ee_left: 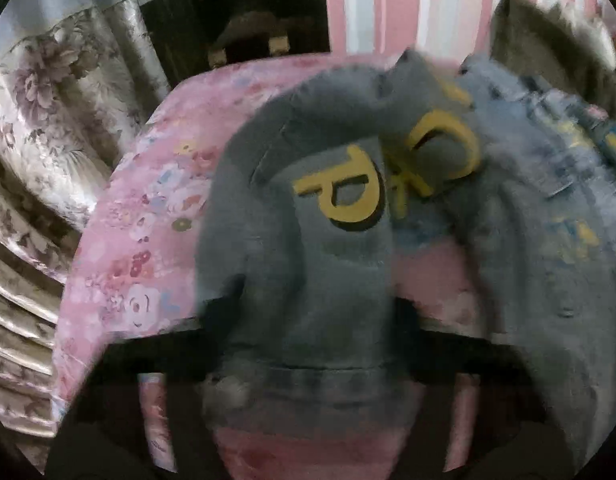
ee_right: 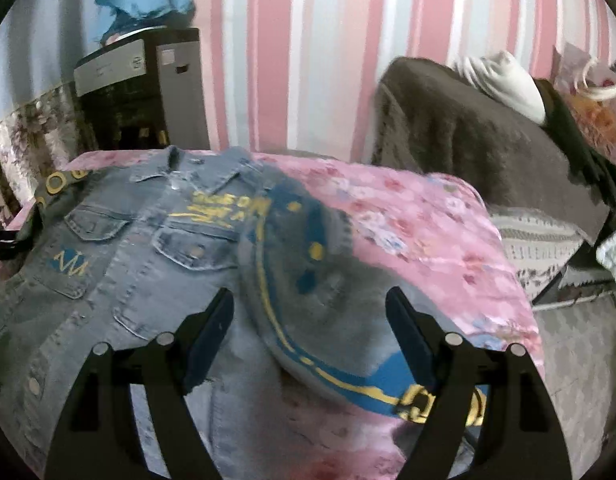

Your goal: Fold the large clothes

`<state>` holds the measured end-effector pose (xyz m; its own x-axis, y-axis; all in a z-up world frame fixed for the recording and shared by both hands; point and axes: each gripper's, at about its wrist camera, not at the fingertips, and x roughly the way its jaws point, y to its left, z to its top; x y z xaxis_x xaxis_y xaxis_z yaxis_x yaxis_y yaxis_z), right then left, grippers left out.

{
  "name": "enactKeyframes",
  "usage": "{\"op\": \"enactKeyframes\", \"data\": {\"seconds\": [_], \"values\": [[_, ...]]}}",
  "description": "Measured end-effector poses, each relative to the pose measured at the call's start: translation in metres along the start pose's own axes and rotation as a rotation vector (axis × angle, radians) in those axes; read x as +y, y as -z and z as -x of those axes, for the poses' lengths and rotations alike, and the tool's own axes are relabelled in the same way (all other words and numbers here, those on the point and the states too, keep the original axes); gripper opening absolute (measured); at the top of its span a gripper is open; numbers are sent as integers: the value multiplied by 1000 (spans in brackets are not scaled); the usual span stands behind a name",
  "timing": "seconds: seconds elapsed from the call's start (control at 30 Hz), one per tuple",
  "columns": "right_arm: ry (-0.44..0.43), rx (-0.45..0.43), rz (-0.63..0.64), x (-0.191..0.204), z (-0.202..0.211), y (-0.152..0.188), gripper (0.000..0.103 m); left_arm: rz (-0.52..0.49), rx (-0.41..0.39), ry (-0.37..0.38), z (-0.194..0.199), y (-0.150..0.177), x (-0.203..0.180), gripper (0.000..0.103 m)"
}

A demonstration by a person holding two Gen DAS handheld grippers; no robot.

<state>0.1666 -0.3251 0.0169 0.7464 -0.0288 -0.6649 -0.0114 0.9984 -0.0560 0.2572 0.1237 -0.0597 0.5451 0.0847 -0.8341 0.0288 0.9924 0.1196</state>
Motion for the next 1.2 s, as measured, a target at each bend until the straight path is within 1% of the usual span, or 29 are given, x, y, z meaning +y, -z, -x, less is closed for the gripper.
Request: {"op": "enactKeyframes", "data": {"seconds": [0.03,0.07,0.1,0.13,0.17,0.2,0.23,0.3,0.33,0.4,0.43,0.47,0.5,0.57,0.63,0.73,0.8,0.9,0.97,1.07,1.1,1.17,1.2], "values": [[4,-8,16,6,1,-2,79,19,-4,4,1,-2,6,20],[8,-10,24,8,2,-3,79,43,-5,-9,5,-4,17,10],[13,-11,31,10,3,-4,79,60,-13,-13,10,-4,26,9],[21,-11,36,11,3,-5,79,65,-25,-53,16,-5,38,9],[25,-10,39,11,3,-6,80,58,-37,-125,22,-4,50,8],[31,-8,38,10,2,-7,80,57,-51,-219,29,-3,69,8],[35,-8,34,7,1,-8,80,79,-52,-257,33,-2,88,8],[36,-10,18,3,0,-9,80,163,-47,-290,42,0,133,8],[34,-12,5,0,0,-10,80,185,-48,-309,45,1,149,8],[28,-17,-14,-5,-2,-12,80,206,-56,-309,49,3,171,9],[25,-18,-21,-6,-3,-12,80,213,-54,-290,48,3,175,9],[18,-16,-29,-8,-5,-13,80,218,-17,-260,41,3,176,8],[11,-11,-39,-10,-7,-13,80,229,5,-246,37,3,175,8],[10,-7,-47,-11,-10,-13,80,256,18,-206,34,5,173,7],[2,0,-43,-10,-12,-12,80,282,25,-139,38,2,165,7],[13,3,-15,-7,-12,-11,81,279,32,-110,43,-4,151,7],[22,-3,-1,-6,-10,-11,82,309,50,-41,48,-11,146,7],[19,-14,-5,-7,-8,-12,82,372,76,139,57,-17,134,7],[14,-19,-12,-8,-8,-12,83,399,101,267,61,-21,117,7],[8,-22,-18,-8,-10,-12,83,370,107,356,64,-32,84,7],[3,-23,-18,-7,-11,-12,83,345,105,369,64,-38,68,7],[-6,-25,-18,-5,-12,-14,83,301,96,366,62,-51,41,7],[-8,-28,-17,-3,-12,-14,83,273,86,363,60,-59,21,7]]}}
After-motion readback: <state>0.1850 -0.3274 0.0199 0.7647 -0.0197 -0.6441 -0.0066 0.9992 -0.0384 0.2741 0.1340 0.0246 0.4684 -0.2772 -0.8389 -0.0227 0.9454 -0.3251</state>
